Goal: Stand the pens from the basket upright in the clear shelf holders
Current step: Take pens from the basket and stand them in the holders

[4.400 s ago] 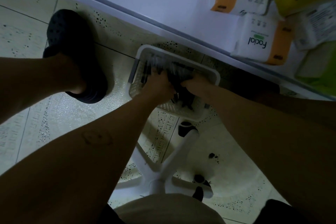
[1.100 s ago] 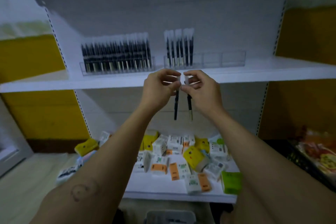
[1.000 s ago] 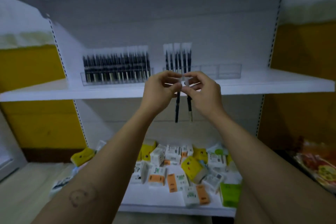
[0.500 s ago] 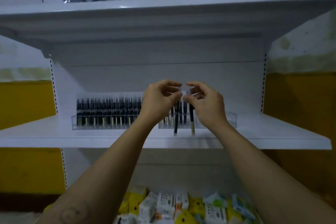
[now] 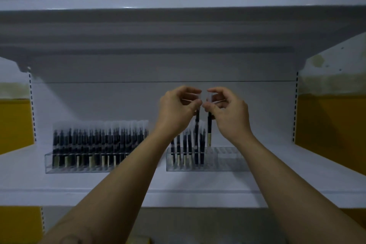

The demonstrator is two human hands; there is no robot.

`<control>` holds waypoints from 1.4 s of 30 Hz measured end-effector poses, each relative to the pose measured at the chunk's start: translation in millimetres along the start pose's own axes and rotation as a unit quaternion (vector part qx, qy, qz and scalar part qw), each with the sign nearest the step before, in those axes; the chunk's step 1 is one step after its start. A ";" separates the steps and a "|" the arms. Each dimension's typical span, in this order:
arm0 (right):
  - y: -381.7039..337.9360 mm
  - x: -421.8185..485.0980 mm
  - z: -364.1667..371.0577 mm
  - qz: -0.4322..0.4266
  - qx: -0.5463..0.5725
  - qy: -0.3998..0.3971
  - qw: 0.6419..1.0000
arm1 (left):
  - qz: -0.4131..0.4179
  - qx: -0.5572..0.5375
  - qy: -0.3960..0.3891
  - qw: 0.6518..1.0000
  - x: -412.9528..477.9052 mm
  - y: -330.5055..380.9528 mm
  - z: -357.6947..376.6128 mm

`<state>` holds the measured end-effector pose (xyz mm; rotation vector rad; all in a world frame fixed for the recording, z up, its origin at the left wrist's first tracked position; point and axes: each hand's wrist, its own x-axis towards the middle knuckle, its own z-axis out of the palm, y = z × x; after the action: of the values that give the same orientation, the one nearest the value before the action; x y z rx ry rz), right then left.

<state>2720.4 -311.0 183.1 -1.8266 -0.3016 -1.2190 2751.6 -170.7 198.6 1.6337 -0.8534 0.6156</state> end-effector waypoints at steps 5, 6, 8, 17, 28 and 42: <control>30.2 17.0 -5.3 0.013 -0.013 0.018 1.000 | 0.015 0.008 -0.005 1.000 20.0 -17.3 24.2; 36.8 19.0 -7.3 0.015 -0.015 0.021 1.000 | 0.018 0.019 -0.005 1.000 23.2 -21.1 28.9; 50.5 21.4 -10.3 0.024 -0.018 0.026 0.999 | 0.020 0.031 -0.004 0.999 28.7 -28.8 37.4; 90.6 26.2 -1.6 0.051 -0.004 0.034 0.998 | 0.013 0.046 -0.023 0.999 41.4 -59.0 64.2; 107.4 31.2 11.3 0.058 0.010 0.027 0.998 | 0.013 0.083 -0.018 0.996 45.7 -71.0 65.4; 122.6 -6.1 3.6 0.083 -0.072 -0.120 0.987 | 0.008 0.215 -0.098 0.972 38.1 -70.1 67.5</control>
<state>2795.5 -376.8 111.6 -2.0853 -0.1935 -0.9268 2827.3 -237.3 171.1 2.1097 -0.9185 0.6924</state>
